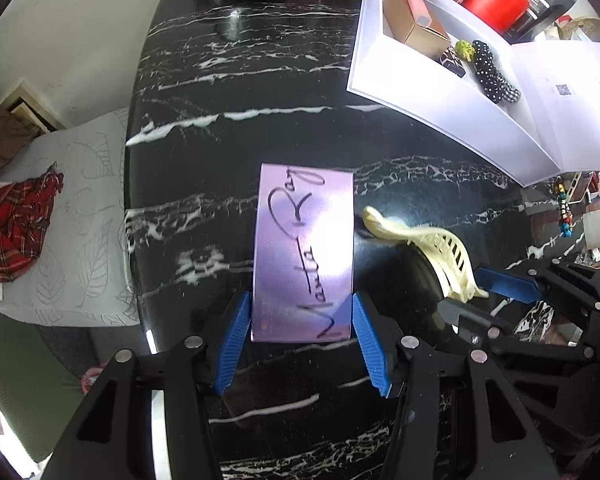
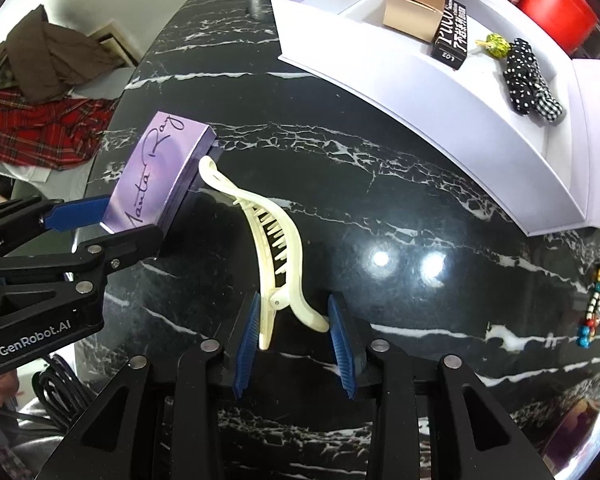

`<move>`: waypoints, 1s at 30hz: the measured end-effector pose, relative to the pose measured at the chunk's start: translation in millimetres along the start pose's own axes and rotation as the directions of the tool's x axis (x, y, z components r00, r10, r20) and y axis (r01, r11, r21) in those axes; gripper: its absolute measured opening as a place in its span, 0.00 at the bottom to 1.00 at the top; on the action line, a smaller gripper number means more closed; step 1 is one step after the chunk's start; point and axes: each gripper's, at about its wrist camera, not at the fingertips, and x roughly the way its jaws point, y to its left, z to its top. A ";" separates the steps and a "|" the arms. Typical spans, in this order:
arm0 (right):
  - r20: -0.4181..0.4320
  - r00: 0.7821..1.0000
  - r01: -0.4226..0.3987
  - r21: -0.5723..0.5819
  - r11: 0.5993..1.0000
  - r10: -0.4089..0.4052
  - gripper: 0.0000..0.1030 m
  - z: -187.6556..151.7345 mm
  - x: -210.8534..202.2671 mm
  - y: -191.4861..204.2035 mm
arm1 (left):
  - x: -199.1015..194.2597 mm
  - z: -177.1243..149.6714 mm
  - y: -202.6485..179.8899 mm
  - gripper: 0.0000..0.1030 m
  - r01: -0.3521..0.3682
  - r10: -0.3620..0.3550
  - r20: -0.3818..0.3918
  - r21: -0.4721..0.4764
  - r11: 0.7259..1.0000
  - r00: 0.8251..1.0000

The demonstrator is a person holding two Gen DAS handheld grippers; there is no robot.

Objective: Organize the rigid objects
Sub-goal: 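Lift the purple card and cream claw clip and carry both over the white box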

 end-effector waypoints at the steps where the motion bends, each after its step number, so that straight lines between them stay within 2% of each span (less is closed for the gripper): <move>1: 0.003 1.000 0.001 -0.001 1.000 -0.001 0.42 0.6 0.0 -0.3 | 1.0 3.0 -1.2 0.50 -0.012 0.012 0.001 0.008 1.000 1.000; 8: 0.020 1.000 0.024 -0.020 1.000 -0.023 0.45 6.0 1.6 3.9 | 4.9 19.0 -12.8 0.50 -0.094 0.093 0.018 0.059 0.994 0.995; 18: 0.043 0.998 0.053 -0.034 0.998 -0.051 0.45 8.6 2.0 7.3 | 3.7 17.6 -15.6 0.50 -0.116 0.112 0.040 0.087 0.989 0.993; 19: 0.045 0.998 0.055 -0.044 0.997 -0.053 0.41 8.4 2.0 8.5 | 3.1 16.0 -17.4 0.50 -0.117 0.114 0.046 0.078 0.990 0.992; 20: 0.055 0.997 0.059 -0.061 0.996 -0.055 0.27 11.7 4.3 15.2 | 2.3 15.1 -17.8 0.49 -0.121 0.117 0.053 0.067 0.990 0.992; 21: 0.067 0.996 0.066 -0.079 0.995 -0.061 0.20 11.5 3.8 16.6 | 1.6 14.4 -18.9 0.49 -0.123 0.119 0.056 0.065 0.990 0.991; 24: 0.074 0.995 0.079 -0.109 0.991 -0.071 0.19 12.1 5.0 23.3 | -1.5 12.3 -20.1 0.49 -0.107 0.104 0.054 0.054 0.993 0.993; 30: 0.056 0.997 0.060 -0.086 0.995 -0.055 0.19 13.5 4.3 14.9 | -5.3 7.4 -10.7 0.49 -0.085 0.084 0.033 0.027 0.996 0.996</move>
